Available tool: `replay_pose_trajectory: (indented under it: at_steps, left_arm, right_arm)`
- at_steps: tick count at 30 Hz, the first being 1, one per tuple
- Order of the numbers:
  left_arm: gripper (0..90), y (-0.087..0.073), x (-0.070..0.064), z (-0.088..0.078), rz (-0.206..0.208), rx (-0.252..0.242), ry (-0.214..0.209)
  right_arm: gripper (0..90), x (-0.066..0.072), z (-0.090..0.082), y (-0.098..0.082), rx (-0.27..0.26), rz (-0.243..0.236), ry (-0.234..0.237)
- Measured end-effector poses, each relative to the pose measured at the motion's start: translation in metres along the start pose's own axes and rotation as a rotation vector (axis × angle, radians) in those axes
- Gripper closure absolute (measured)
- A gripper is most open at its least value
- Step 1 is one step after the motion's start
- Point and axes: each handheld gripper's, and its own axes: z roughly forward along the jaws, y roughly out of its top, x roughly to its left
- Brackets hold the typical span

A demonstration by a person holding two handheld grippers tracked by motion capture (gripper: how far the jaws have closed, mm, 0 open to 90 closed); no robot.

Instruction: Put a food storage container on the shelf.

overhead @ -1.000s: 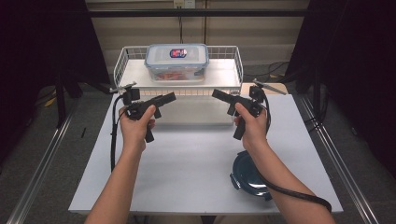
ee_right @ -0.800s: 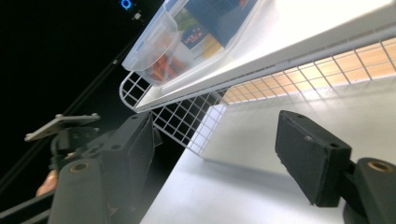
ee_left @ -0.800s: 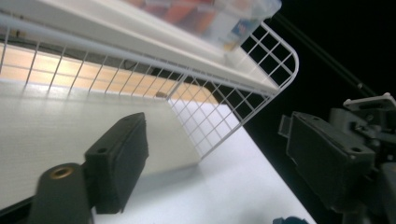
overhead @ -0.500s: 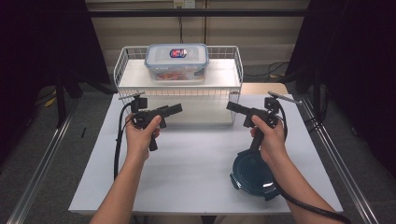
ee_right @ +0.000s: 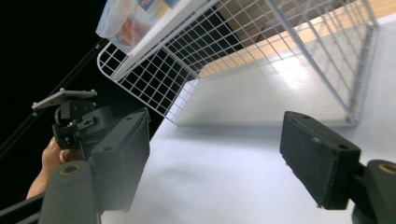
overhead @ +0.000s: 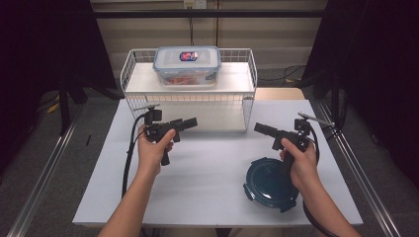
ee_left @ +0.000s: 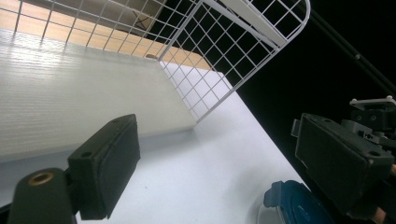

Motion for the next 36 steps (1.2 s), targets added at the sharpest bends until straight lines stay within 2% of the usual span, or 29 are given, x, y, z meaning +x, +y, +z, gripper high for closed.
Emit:
replay_pose_trajectory:
  at_steps: [2,8,10,18,25,30,36]
  left_arm:
    - [13.2,-0.002,0.0,0.001,-0.006,0.003,0.0]
    - [12.4,-0.005,0.0,0.002,0.013,0.016,0.005]
    - [12.5,-0.006,0.0,0.003,0.007,0.023,-0.002]
    - [11.6,-0.012,0.006,0.002,0.012,0.043,0.02]
    - [11.3,-0.017,0.01,0.004,-0.002,0.064,0.028]
    - [11.3,-0.018,0.01,0.006,-0.008,0.066,0.007]
    - [11.3,-0.018,0.011,0.005,-0.011,0.066,0.003]
  right_arm:
    - [24.1,-0.003,-0.006,-0.002,0.0,0.001,-0.005]
    - [23.9,-0.014,-0.02,-0.01,0.003,0.011,-0.029]
    - [23.9,-0.017,-0.024,-0.012,0.017,0.009,-0.041]
    - [23.6,-0.02,-0.031,-0.016,0.082,-0.041,-0.068]
    - [25.3,-0.031,-0.046,-0.021,0.086,-0.016,-0.085]
    - [25.9,-0.035,-0.055,-0.026,0.097,-0.005,-0.085]
    - [28.8,-0.038,-0.061,-0.031,0.107,-0.003,-0.097]
